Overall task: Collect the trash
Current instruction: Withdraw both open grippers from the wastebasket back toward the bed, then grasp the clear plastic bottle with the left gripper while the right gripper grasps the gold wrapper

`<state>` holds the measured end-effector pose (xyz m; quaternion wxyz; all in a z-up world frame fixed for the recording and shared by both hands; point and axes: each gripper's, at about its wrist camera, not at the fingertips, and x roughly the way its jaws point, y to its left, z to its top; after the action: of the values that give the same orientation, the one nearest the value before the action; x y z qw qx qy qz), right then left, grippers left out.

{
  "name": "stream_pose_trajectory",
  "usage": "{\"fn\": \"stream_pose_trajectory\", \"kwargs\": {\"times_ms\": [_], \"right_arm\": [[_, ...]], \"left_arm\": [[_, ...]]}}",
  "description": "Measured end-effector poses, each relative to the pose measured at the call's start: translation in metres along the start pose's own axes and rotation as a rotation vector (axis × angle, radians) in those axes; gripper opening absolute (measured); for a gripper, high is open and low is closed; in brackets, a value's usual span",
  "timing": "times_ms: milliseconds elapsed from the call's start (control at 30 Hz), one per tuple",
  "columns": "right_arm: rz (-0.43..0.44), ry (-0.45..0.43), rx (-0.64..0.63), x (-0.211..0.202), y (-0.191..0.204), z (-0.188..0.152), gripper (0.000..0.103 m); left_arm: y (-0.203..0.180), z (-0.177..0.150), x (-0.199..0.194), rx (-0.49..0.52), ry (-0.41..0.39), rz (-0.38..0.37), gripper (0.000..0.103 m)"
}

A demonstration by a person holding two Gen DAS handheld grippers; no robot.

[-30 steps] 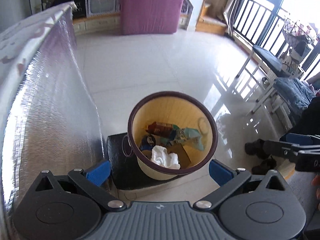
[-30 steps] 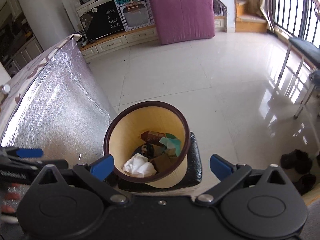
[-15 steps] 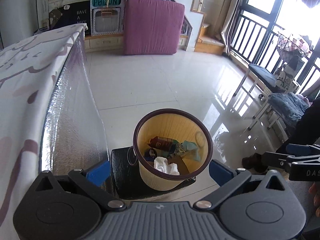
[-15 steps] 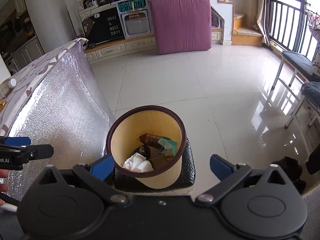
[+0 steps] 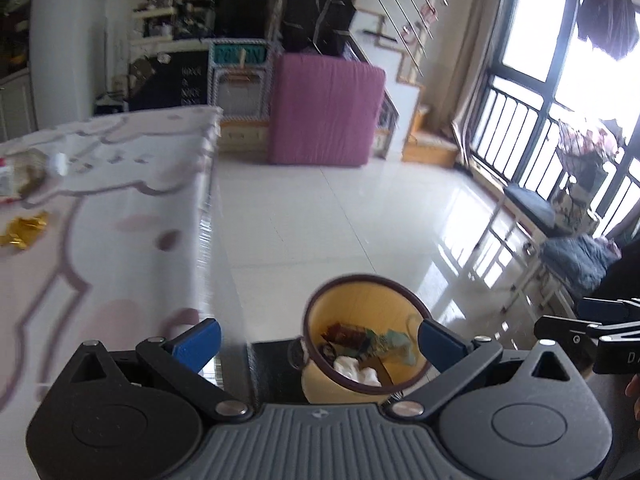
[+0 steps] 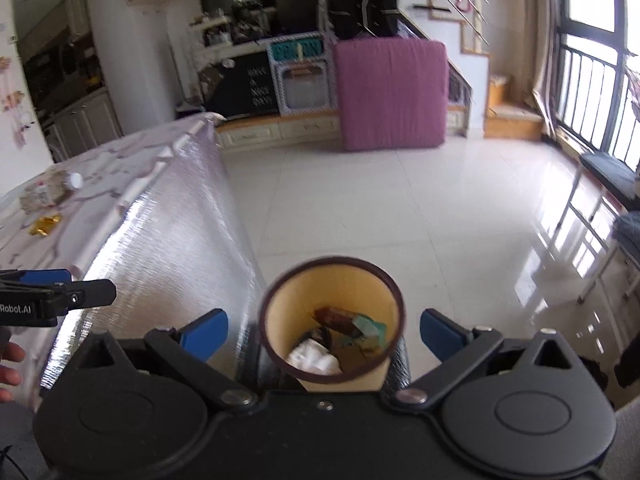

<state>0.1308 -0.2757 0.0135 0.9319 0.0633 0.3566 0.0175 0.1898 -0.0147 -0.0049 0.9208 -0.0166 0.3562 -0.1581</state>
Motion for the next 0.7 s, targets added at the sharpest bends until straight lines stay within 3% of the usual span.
{"fn": "stream_pose_trajectory", "kwargs": {"times_ms": [400, 700], "right_arm": [[0.156, -0.063, -0.154, 0.012, 0.096, 0.011, 0.103], [0.253, -0.086, -0.254, 0.034, 0.183, 0.025, 0.103]], "left_arm": [[0.092, -0.013, -0.066, -0.129, -0.131, 0.171, 0.103], [0.175, -0.014, -0.096, -0.204, -0.163, 0.263, 0.103]]}}
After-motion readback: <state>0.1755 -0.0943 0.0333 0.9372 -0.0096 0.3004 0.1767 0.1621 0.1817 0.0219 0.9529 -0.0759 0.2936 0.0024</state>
